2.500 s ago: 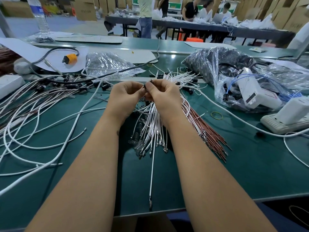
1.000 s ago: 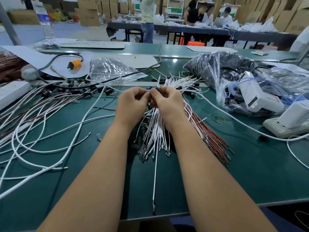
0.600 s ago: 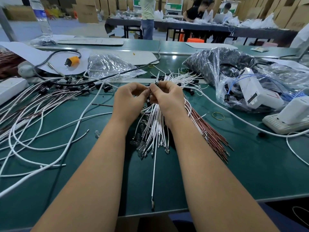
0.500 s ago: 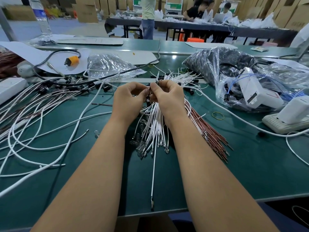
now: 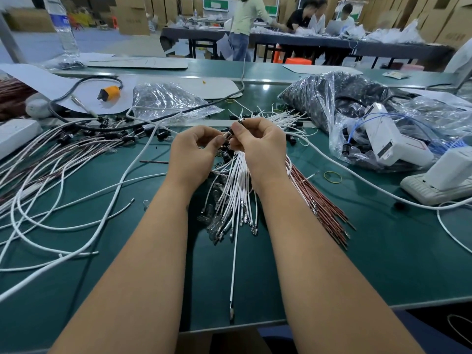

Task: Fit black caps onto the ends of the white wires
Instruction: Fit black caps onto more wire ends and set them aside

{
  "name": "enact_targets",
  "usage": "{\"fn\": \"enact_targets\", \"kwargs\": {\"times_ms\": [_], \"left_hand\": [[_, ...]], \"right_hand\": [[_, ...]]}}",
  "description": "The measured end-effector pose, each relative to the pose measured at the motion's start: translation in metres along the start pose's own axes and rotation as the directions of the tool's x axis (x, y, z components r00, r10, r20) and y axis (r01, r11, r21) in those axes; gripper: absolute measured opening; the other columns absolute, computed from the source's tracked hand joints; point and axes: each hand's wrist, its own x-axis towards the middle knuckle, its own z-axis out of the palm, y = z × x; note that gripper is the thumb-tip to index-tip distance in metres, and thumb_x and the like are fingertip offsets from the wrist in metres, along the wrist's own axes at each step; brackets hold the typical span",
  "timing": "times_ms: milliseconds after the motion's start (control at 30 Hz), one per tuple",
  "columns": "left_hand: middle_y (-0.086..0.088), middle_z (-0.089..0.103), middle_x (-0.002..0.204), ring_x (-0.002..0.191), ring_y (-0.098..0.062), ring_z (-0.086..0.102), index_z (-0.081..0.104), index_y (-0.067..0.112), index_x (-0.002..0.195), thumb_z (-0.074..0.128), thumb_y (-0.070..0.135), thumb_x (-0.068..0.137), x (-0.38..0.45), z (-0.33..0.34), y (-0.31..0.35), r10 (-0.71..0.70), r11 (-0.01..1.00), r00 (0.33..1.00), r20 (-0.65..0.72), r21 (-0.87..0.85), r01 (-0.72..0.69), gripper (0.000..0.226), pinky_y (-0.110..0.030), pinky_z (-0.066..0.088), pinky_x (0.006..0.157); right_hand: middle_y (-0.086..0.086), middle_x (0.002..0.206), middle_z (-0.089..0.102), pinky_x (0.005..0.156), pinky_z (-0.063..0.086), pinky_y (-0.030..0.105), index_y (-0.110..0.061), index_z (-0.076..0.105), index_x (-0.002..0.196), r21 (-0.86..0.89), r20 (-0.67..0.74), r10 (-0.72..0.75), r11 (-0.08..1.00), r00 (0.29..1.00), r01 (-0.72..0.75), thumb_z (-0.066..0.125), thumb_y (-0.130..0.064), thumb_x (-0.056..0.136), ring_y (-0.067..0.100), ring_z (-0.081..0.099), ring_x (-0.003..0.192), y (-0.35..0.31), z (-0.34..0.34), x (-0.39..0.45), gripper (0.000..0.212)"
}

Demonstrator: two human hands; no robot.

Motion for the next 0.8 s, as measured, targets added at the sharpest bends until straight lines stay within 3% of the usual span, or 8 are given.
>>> {"fn": "enact_targets", "kwargs": {"times_ms": [100,233,367,533,667,800], "left_hand": [[0.008,0.064,0.075,0.065,0.006,0.056,0.068,0.013,0.087,0.066,0.011,0.088,0.0,0.001,0.0,-0.019,1.0,1.0,-0.009,0.014,0.019,0.003,-0.006,0.043,0.065],[-0.001,0.067,0.081,0.074,-0.007,0.06,0.069,0.01,0.091,0.067,0.012,0.088,-0.001,0.0,0.003,-0.019,1.0,1.0,0.022,0.007,0.019,0.004,-0.015,0.048,0.071],[-0.001,0.069,0.082,0.077,-0.008,0.062,0.07,0.01,0.09,0.065,0.015,0.09,-0.002,0.001,0.005,0.009,0.999,0.999,0.051,0.032,-0.01,0.007,-0.013,0.048,0.073],[0.004,0.066,0.076,0.062,0.01,0.057,0.069,0.006,0.089,0.065,0.011,0.09,-0.002,0.006,0.008,-0.01,1.0,0.998,0.061,-0.011,0.011,0.006,-0.008,0.045,0.066],[0.002,0.067,0.075,0.06,0.006,0.059,0.069,0.003,0.092,0.064,0.007,0.09,-0.003,0.005,0.01,-0.054,0.994,0.997,0.062,-0.093,0.059,0.007,-0.01,0.046,0.062],[-0.001,0.065,0.073,0.062,-0.006,0.054,0.069,0.009,0.092,0.063,0.011,0.09,-0.002,0.001,0.008,-0.073,0.997,0.996,0.054,-0.03,0.075,0.007,-0.017,0.045,0.06]], "right_hand": [[0.005,0.069,0.065,0.059,0.055,0.022,-0.009,0.064,0.082,-0.03,0.02,-0.019,0.999,1.0,0.019,0.07,-0.002,0.085,0.007,0.062,0.053,0.001,0.0,0.0,0.009],[0.006,0.072,0.065,0.062,0.057,0.026,-0.012,0.063,0.081,0.025,0.002,-0.01,1.0,1.0,0.009,0.07,-0.001,0.084,0.011,0.063,0.056,0.001,-0.001,0.003,0.014],[0.008,0.073,0.066,0.064,0.057,0.028,-0.008,0.062,0.087,0.074,0.006,0.036,0.997,0.999,-0.036,0.069,-0.004,0.086,0.014,0.065,0.059,0.002,-0.001,0.004,0.008],[0.004,0.075,0.063,0.066,0.055,0.024,-0.013,0.062,0.079,-0.005,0.063,0.054,0.999,0.997,-0.054,0.067,-0.003,0.087,0.014,0.061,0.067,0.002,0.004,-0.001,0.014],[0.005,0.076,0.063,0.062,0.052,0.02,-0.012,0.063,0.082,-0.023,0.054,0.057,0.998,0.997,-0.056,0.068,-0.004,0.087,0.012,0.06,0.064,0.002,0.002,-0.001,0.011],[0.0,0.076,0.064,0.066,0.052,0.025,-0.014,0.065,0.085,-0.02,0.029,0.03,0.999,0.999,-0.03,0.069,-0.009,0.086,0.01,0.058,0.065,0.0,-0.001,0.0,0.007]]}}
